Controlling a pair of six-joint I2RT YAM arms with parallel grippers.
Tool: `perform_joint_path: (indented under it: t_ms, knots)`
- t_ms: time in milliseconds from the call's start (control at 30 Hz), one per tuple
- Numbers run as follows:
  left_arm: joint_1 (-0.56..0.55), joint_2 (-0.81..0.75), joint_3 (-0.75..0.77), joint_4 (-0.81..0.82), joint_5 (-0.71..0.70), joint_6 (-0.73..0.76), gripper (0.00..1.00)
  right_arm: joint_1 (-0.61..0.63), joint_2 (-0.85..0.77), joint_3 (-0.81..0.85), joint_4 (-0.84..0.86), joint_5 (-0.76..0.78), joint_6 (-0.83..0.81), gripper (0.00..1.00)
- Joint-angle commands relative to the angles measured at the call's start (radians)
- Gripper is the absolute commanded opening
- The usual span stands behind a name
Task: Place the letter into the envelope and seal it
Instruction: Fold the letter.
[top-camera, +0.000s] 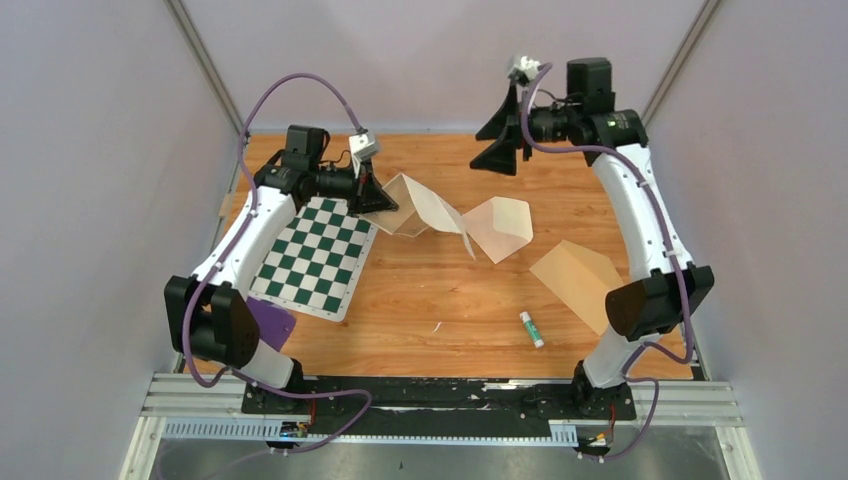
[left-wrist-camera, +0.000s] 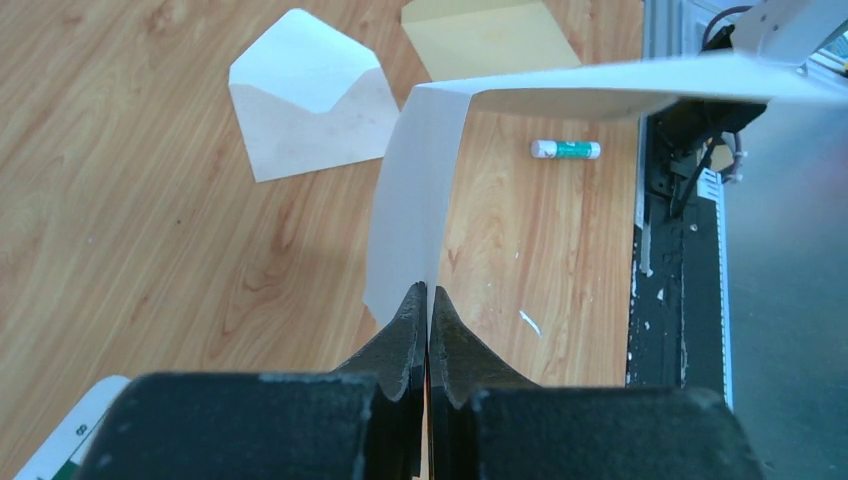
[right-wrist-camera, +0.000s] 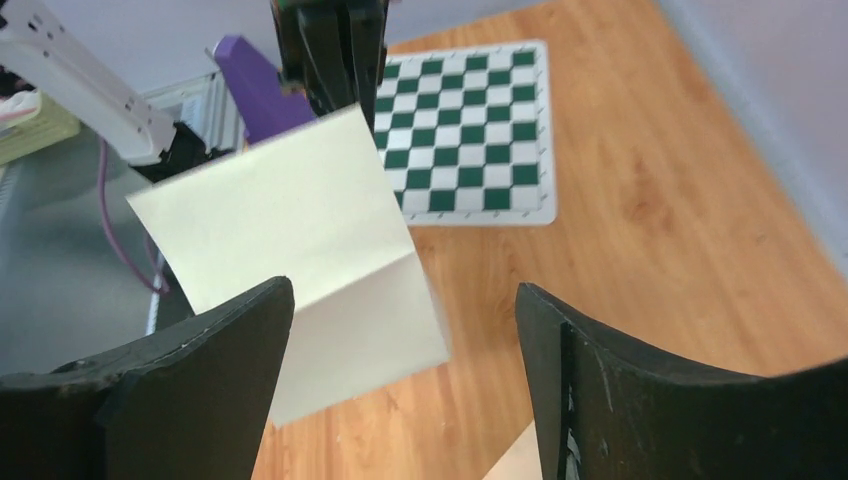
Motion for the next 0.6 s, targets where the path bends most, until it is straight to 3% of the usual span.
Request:
perform_joint_path:
  t_ms: [0,267,567]
  knots:
    - [-0.002,-0.065,0.009,0.071,0.107,-0.011,0.0,0.046,0.016,-0.136,-0.061,-0.052,-0.157,0.83]
    - [-0.025,-0.09,0.004,0.237,0.139,-0.188,0.0,0.151,0.003,-0.209,-0.081,-0.046,-0.244,0.83]
    - [-0.035,-0.078,0.022,0.346,0.164,-0.323,0.02,0.174,0.041,-0.195,-0.095,-0.079,-0.265,0.63]
